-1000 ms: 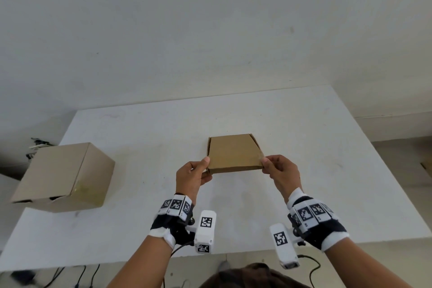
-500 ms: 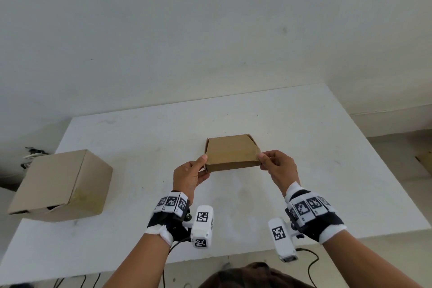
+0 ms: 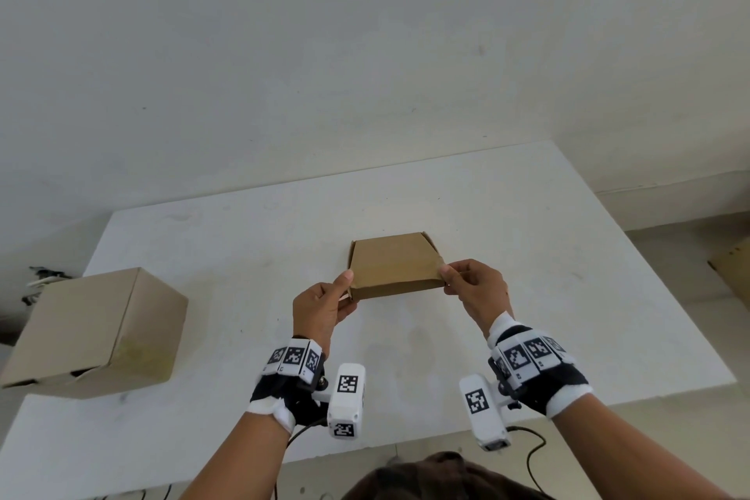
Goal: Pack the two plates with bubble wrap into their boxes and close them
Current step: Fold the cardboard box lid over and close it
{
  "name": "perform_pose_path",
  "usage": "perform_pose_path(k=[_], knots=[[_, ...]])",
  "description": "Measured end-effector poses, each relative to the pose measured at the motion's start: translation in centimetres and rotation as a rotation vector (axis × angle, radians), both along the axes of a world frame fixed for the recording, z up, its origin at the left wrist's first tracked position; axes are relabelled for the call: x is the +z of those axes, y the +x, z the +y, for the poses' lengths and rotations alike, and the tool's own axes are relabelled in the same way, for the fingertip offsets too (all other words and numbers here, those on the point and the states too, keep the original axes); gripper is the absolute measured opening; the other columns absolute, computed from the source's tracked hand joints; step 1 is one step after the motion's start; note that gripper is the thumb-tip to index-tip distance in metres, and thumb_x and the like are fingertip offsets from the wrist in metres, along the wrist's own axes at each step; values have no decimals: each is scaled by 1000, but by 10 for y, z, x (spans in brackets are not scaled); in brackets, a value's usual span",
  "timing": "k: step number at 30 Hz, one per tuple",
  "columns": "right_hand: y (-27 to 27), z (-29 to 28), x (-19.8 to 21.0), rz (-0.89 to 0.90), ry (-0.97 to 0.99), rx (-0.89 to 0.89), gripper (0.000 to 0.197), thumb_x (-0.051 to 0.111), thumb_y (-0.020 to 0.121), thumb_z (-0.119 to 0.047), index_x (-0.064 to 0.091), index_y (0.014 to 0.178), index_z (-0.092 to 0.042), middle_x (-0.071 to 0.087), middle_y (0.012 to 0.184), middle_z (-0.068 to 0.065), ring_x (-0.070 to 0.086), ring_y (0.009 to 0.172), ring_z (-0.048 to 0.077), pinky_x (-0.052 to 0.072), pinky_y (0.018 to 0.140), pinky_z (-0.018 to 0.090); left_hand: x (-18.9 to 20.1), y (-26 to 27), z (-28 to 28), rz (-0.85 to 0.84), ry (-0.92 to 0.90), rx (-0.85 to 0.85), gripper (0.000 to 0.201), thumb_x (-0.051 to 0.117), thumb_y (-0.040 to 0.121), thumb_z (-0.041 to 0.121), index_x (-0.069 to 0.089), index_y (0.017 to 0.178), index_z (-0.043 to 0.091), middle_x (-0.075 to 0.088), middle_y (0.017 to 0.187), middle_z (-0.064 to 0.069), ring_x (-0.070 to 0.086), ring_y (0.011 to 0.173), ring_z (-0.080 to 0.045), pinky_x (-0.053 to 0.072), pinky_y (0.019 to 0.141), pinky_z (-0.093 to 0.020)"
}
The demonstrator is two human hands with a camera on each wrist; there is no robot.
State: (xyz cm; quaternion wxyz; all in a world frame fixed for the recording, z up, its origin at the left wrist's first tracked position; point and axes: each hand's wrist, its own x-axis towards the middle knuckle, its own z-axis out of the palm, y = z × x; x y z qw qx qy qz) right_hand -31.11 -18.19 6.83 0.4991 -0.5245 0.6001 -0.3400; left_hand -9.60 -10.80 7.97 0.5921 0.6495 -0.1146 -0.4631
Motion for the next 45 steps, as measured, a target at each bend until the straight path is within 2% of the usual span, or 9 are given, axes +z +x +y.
perform_pose_path(k=[4,10,17,25,32,36,39,42,45], knots=[[0,1,0,-5,-1,5,17,68,83,-34,67,83,-17,71,74,4,69,79,20,51,75,33,0,0,2,-1,-25,7,21,74,78,16,59,76,2,68,88,-17,68,82,-27,60,69,-30],[0,2,-3,6,2,7,13,69,82,-34,66,78,-22,72,74,3,70,79,21,54,79,37,-2,0,6,6,-52,-21,19,73,79,13,66,72,-2,70,87,-21,69,84,-31,59,73,-30],[2,5,-4,-3,8,-11,12,70,81,-32,66,77,-22,72,73,2,70,78,20,54,79,35,-3,1,10,14,-71,-38,21,71,81,14,68,78,-7,71,89,-21,69,86,-30,59,71,-27],[1,5,-4,-33,14,-12,14,70,82,-28,68,82,-14,70,71,1,66,67,12,49,72,27,-7,-2,10,-49,-63,-2,28,72,80,12,56,60,2,66,75,-17,68,82,-32,58,77,-29],[-1,5,-6,-69,39,-26,12,70,82,-23,68,82,-12,70,71,3,65,67,15,48,71,28,-10,-5,17,-30,-91,-20,15,72,80,9,63,77,-2,70,83,-18,69,85,-31,57,70,-21],[-2,4,-7,-68,54,-20,8,72,80,-22,68,78,-15,70,72,2,66,67,16,50,73,30,-13,-8,19,-60,-106,5,10,72,78,3,65,78,-4,71,78,-16,69,76,-27,58,72,-26],[-3,4,-9,-54,57,-15,6,72,80,-20,67,76,-17,70,72,2,66,68,18,48,72,30,-16,-8,19,-96,-108,17,11,72,77,-2,63,84,-4,70,81,-19,69,71,-24,59,77,-33],[-2,5,-10,0,47,-7,4,71,81,-19,67,79,-18,71,74,2,67,73,20,50,74,29,-20,-8,18,-79,-110,28,23,70,77,-6,62,98,0,69,87,-18,69,72,-20,59,70,-27],[0,9,-9,104,42,6,10,67,85,-19,68,94,-15,69,80,2,66,83,19,49,80,26,-24,-9,19,-124,-89,7,30,69,78,-7,63,107,-4,69,90,-16,69,72,-17,59,70,-25]])
